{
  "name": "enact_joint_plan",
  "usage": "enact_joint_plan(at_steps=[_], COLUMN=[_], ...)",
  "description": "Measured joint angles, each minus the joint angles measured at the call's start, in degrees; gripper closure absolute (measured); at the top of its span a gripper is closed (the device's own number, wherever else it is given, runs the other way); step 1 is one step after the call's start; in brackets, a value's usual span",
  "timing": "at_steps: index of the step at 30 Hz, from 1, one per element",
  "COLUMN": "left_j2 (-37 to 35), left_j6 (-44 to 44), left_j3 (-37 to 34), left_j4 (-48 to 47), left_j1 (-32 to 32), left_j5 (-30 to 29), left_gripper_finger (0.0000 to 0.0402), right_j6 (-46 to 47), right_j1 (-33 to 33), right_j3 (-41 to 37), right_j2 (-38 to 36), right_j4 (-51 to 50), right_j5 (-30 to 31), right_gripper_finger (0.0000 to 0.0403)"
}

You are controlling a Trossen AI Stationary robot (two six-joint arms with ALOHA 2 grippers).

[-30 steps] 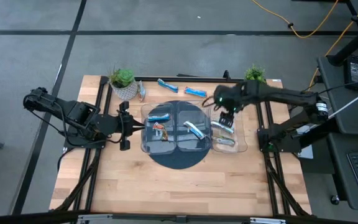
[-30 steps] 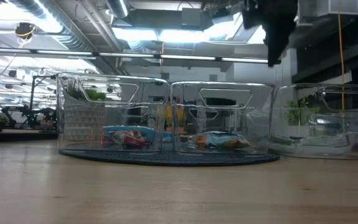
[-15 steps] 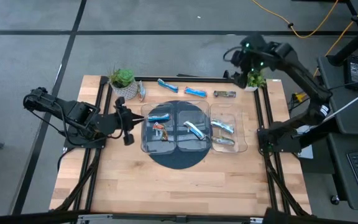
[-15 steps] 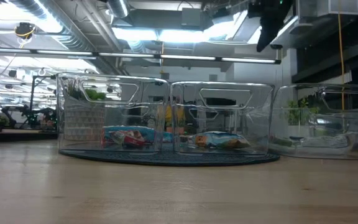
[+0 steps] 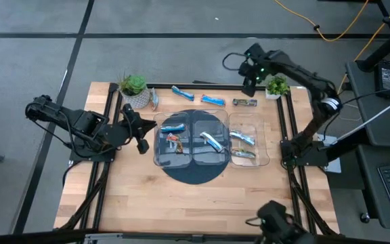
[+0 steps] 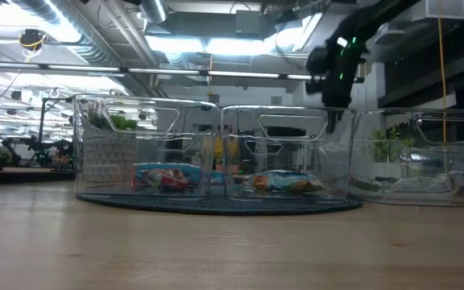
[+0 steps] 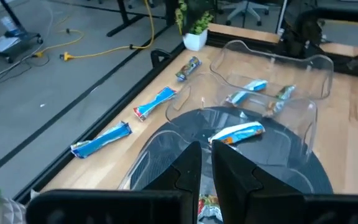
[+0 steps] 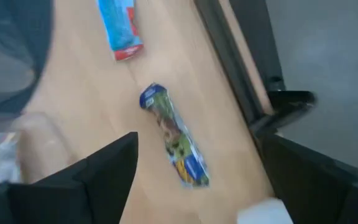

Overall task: Pick and place Granola Bars by type
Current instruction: Put the blue granola bar into the center transparent bin

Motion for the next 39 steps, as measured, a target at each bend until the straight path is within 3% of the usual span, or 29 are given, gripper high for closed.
enact_joint_plan(at_steps=[7,13,27,32,39], left_j2=[0.01,0.01,0.01,0.01,0.01], left_j6=[-3.16,-3.18,-3.13,-3.82,-3.92], left_j3=[0.00,0.01,0.01,-0.01,0.00], left_j4=[0.00,0.00,0.00,0.00,-0.01], left_j1=[0.00,0.00,0.00,0.02,0.02], left_j5=[-0.19,-2.09,-4.24,-4.26,-4.25], left_gripper_finger=[0.0370,0.0370,0.0371,0.0370,0.0371], right_j6=[2.47,2.17,-0.59,-0.60,-0.40], right_j1=[0.00,0.02,0.02,0.00,0.04], right_j3=[-8.53,-12.30,-13.43,-13.26,-10.04], right_j2=[5.04,7.19,13.60,13.85,13.85], right_j4=[9.48,10.62,13.02,13.22,9.97], right_j5=[0.60,2.63,2.67,2.87,2.45], right_gripper_finger=[0.0086,0.0091,0.0103,0.0171,0.0319])
